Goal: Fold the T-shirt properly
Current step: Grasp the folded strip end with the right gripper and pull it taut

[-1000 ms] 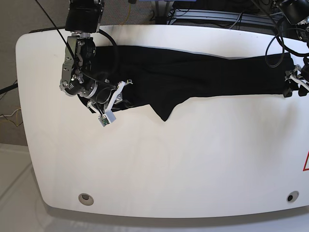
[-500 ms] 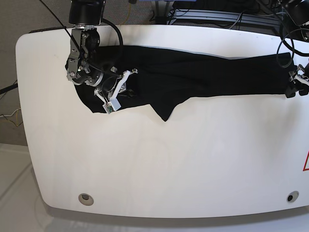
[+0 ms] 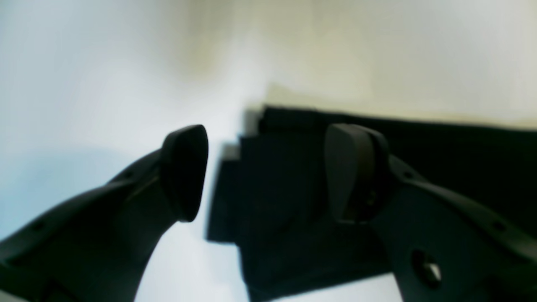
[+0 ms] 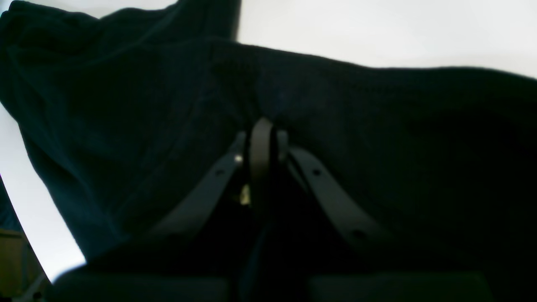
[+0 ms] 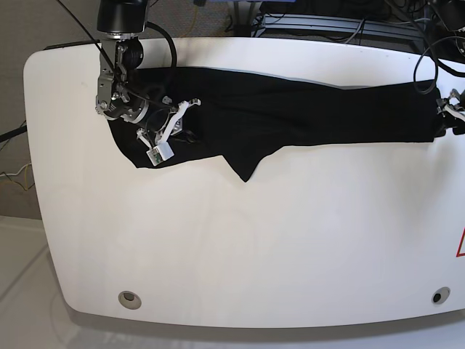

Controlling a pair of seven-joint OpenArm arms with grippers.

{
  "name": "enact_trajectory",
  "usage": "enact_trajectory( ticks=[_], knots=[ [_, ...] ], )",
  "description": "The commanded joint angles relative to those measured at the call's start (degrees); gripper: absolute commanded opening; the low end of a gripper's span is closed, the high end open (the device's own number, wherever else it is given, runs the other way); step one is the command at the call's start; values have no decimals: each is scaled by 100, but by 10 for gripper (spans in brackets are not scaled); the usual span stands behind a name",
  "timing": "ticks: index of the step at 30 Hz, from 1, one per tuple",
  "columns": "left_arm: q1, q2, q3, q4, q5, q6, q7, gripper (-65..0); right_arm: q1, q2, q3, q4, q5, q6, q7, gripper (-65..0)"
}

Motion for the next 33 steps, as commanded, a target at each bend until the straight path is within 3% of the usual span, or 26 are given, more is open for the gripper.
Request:
enact_trajectory(
  ticks=[1, 9, 11, 21, 25, 33],
  knots=[
    [110, 20, -54, 198, -63, -36, -57, -241, 119, -20, -37, 294, -191, 17, -378, -646],
    [-75, -65, -44, 50, -33, -49, -42, -242, 370, -84, -183, 997, 225, 17, -1441, -619],
    [-121, -92, -52, 19, -26, -62, -81, -241, 575, -190, -287, 1087, 767, 17, -2172, -618],
    [-124, -72, -57, 35, -48, -49, -55, -242, 416, -231, -255, 1442, 1006, 17, -2385, -611],
    [-136, -137, -67, 91, -73, -97, 97, -235, -11, -256, -106, 2128, 1062, 17, -2497, -609],
    [-89, -217, -77, 90, -616, -163, 343, -226, -350, -267, -136, 2658, 1025, 17, -2485, -608]
  ],
)
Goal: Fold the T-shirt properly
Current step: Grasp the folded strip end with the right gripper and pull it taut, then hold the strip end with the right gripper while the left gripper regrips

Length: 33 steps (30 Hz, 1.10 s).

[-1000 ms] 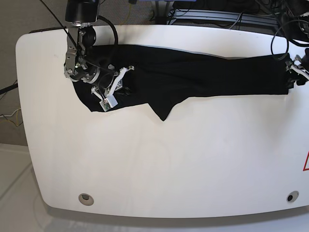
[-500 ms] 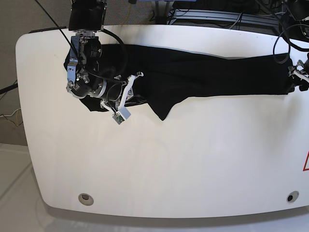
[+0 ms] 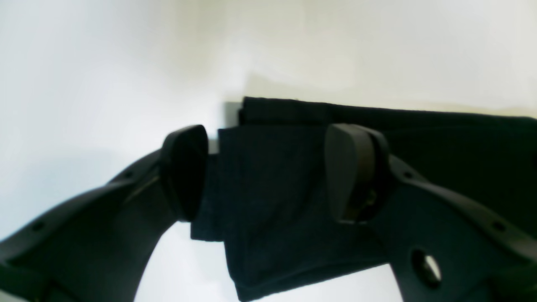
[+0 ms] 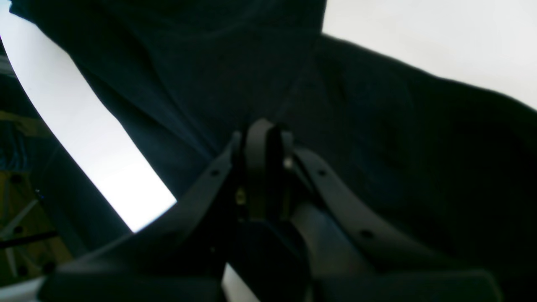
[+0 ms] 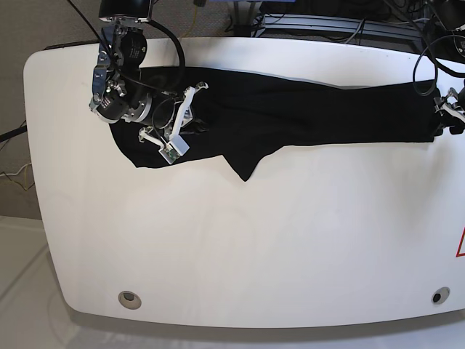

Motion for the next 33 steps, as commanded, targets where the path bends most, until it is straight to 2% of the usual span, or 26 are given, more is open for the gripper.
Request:
enact_trajectory(
  ticks=[1, 6, 13, 14, 18, 26, 33],
  knots=[
    [27, -180, -74, 116, -440, -30, 78, -225, -34, 11, -84, 327, 79, 14, 240, -613],
    [54, -200, -98, 146, -601, -30, 157, -223, -130, 20, -109, 462, -15, 14, 321, -618],
    [51, -196, -57, 238, -277, -30, 36, -231, -351, 44, 38, 879, 73, 14, 133, -617],
    [47, 159, -38, 146, -281, -30, 195, -230, -132, -43, 1, 485, -92, -8, 215, -611],
    [38, 335, -64, 155, -281, -30, 195, -230, -9, -25, 1, 485, -92, -8, 215, -611],
    [38, 353, -73, 199, -281, -30, 195, -230, 26, -25, 1, 485, -101, -16, 215, -611],
    [100, 379, -266, 805, -281, -30, 204, -226, 35, -17, 1, 485, -101, -16, 215, -611]
  ],
)
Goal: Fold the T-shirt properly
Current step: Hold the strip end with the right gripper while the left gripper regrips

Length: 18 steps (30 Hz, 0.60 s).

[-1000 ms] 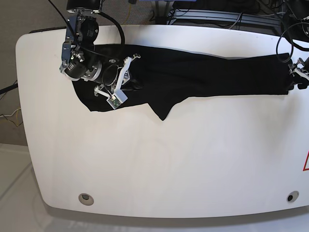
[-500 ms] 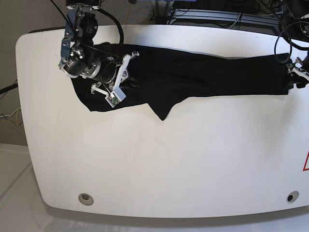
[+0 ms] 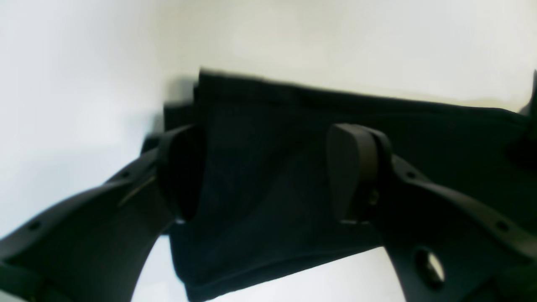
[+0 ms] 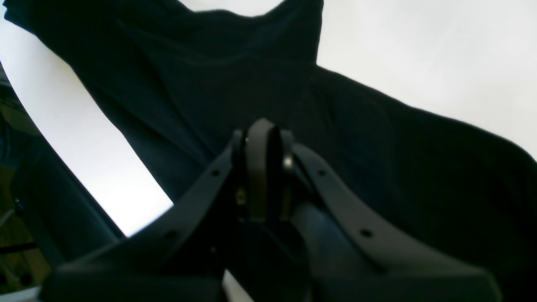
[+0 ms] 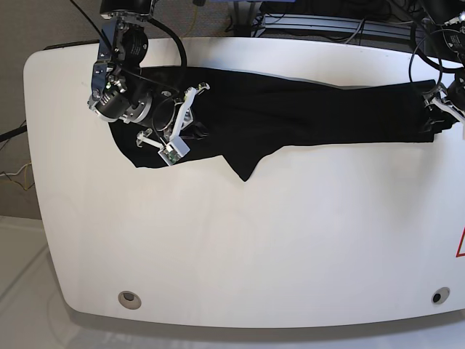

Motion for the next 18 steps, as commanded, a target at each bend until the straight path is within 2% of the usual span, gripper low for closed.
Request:
enact_trajectory(
  ticks=[1, 12, 15, 17, 18],
  knots=[
    [50, -108, -181, 391, -120, -38, -62, -224, 78, 29, 3, 96, 131, 25, 132, -611],
    [120, -135, -893, 830, -120, -38, 781, -214, 78, 29, 3, 87, 113, 25, 132, -611],
    [138, -143, -964, 813, -76, -38, 825, -162, 78, 29, 3, 87, 122, 25, 132, -611],
    [287, -143, -964, 813, -76, -38, 825, -93, 78, 29, 3, 87, 122, 25, 132, -611],
    [314, -143, -964, 813, -76, -38, 825, -82, 78, 29, 3, 87, 122, 25, 132, -611]
  ],
)
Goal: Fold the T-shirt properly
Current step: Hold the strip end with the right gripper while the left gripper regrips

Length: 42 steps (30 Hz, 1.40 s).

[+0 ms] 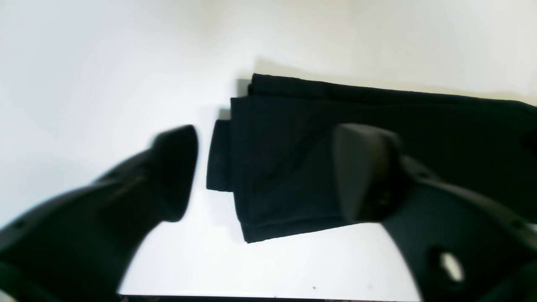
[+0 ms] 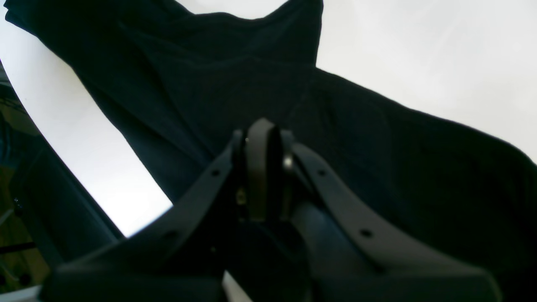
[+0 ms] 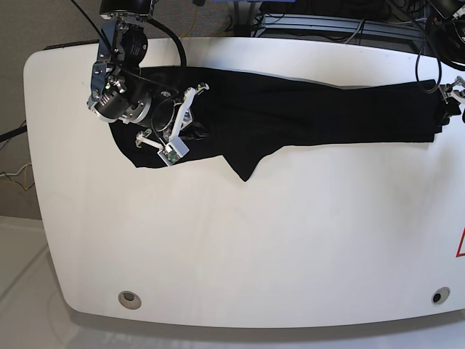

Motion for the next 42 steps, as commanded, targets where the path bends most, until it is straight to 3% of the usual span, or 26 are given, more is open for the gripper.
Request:
enact_trajectory(
  ticks=[1, 4, 13, 23, 33, 42],
  knots=[
    [143, -128, -50, 85, -65, -10, -71, -58, 68, 14, 1, 89, 113, 25, 130, -611],
    [170, -119, -50, 76, -65, -10, -88, -25, 68, 14, 1, 89, 113, 25, 130, -611],
    [135, -128, -33, -337, -65, -10, -123, -26, 68, 23, 1, 89, 96, 25, 130, -611],
    [275, -260, 64, -750, -56, -10, -712, -26, 32, 23, 1, 45, 60, 16, 130, -611],
    [337, -339, 99, -821, -56, -10, -853, -26, 76, -21, 63, -667, -1021, 56, 332, -616],
    [416, -339, 82, -803, -65, -10, -844, -26, 173, 23, 80, -1537, -1214, 56, 912, -650]
  ],
)
